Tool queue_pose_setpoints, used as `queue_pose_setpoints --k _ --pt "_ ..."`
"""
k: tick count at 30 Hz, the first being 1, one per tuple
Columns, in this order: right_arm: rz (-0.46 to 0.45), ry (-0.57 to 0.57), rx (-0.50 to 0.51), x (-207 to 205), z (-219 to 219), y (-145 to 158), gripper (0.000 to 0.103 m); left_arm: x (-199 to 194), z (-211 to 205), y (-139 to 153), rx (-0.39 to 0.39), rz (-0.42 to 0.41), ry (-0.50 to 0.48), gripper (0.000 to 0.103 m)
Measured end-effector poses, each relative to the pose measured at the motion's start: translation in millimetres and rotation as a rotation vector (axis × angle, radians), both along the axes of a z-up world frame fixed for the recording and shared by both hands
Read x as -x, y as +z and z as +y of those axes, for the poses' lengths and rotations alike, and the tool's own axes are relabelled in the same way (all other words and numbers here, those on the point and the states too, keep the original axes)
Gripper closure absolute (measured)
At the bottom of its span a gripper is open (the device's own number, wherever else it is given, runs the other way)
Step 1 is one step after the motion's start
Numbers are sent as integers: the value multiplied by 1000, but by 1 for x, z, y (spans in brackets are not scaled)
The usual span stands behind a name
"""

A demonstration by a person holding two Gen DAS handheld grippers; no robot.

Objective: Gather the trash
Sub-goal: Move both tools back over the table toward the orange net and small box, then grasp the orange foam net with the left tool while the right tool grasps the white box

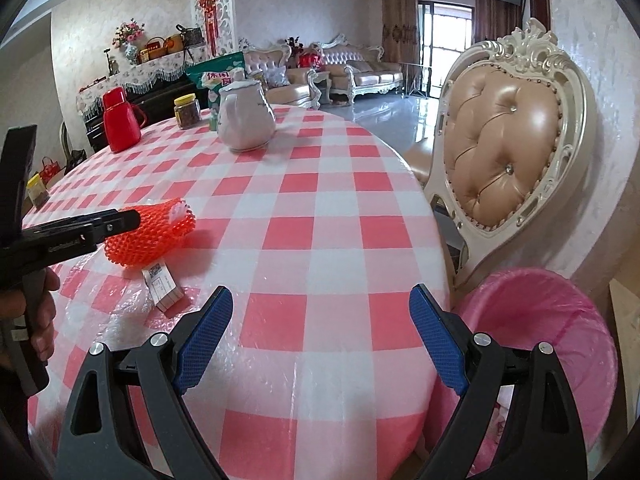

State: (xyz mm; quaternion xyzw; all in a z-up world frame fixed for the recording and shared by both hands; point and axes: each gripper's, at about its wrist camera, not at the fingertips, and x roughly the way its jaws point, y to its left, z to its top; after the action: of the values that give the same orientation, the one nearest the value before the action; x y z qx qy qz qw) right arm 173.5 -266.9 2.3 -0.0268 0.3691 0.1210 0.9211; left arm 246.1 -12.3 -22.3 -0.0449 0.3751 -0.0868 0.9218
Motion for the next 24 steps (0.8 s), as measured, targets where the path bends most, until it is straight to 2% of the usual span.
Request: queue_pose_setpoints --k 5,7,12,14,15,16,19,24 --pt "14 3 -1 -8 5 -5 19 -13 1 -13 -33 16 -11 46" --pt "19 7 3 -11 8 -6 19 -17 2 -17 -53 23 -7 36" --pt "18 15 -2 -13 12 -5 19 -26 14 -29 -104 65 44 35" --pt "24 16 -4 -13 12 -7 19 -26 17 -32 -119 76 53 43" --pt "26 18 -3 -14 13 -7 19 -27 19 -34 -122 89 59 56" --pt "27 20 -3 -14 15 -8 19 -27 22 -35 -118 99 63 62" --pt "25 29 -5 -13 19 -6 19 -24 28 -35 -106 103 68 71" --pt "24 44 -5 -11 27 -5 19 -16 38 -31 -74 100 88 78"
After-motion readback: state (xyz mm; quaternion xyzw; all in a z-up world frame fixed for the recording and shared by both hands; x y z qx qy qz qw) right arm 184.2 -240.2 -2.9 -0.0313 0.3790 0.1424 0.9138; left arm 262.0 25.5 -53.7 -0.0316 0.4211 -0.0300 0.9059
